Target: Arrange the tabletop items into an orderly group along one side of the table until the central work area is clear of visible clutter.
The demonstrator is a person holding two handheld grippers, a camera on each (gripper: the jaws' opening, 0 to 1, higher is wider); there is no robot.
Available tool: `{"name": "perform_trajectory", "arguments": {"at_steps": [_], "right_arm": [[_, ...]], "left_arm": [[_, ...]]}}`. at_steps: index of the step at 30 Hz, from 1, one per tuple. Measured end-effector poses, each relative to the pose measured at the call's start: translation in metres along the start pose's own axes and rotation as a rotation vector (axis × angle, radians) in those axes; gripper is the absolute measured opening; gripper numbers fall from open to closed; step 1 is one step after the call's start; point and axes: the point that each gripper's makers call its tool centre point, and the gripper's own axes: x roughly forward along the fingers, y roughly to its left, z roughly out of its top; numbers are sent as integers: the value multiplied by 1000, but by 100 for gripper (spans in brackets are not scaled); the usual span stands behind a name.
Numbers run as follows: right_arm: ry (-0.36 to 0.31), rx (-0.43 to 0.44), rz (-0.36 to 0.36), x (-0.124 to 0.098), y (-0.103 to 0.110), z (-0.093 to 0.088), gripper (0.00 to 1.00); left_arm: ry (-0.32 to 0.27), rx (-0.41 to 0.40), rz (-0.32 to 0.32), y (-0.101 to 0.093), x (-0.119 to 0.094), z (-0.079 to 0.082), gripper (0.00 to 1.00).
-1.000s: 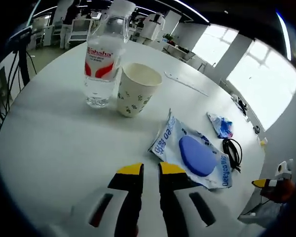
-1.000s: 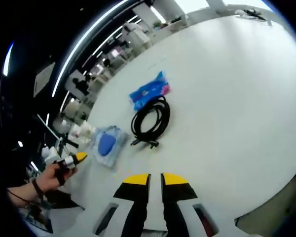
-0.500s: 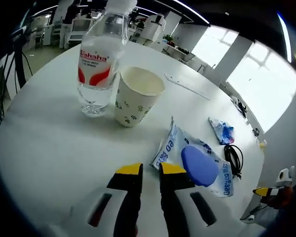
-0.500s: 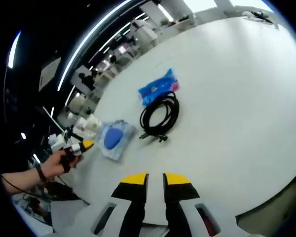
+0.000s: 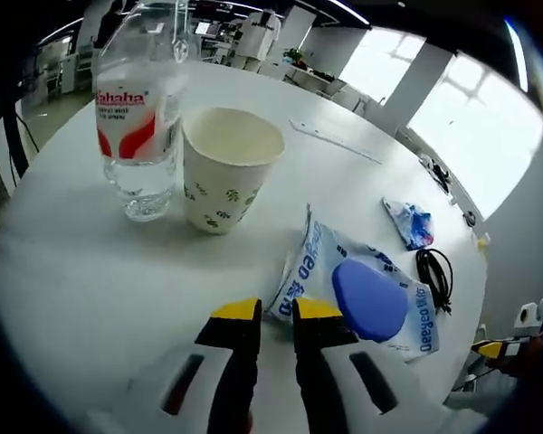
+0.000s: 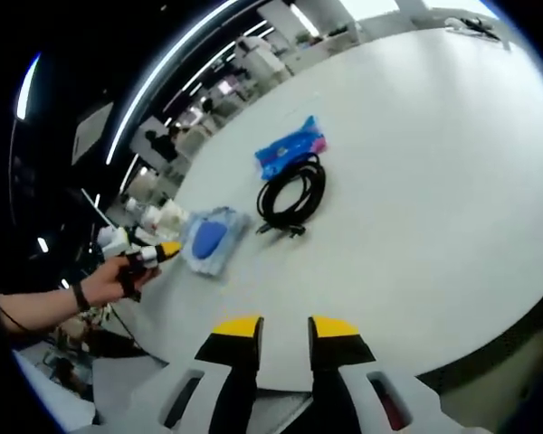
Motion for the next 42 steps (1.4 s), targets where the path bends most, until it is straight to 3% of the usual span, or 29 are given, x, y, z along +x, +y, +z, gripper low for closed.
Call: {"name": "perform_trajectory", "arguments": {"at_steps": [15,24,42], "right_arm": [[-1,13,3,-3,-1,-4,20],[-8,7,8,-5,2,-1,19],[26,-4,33,3,11,-12,18]], "left_arm": [[9,3,10,1,0,1,11],[10,27,-5,-2,-3,0,2],[39,80,2,-5,-23,-29,0]]}}
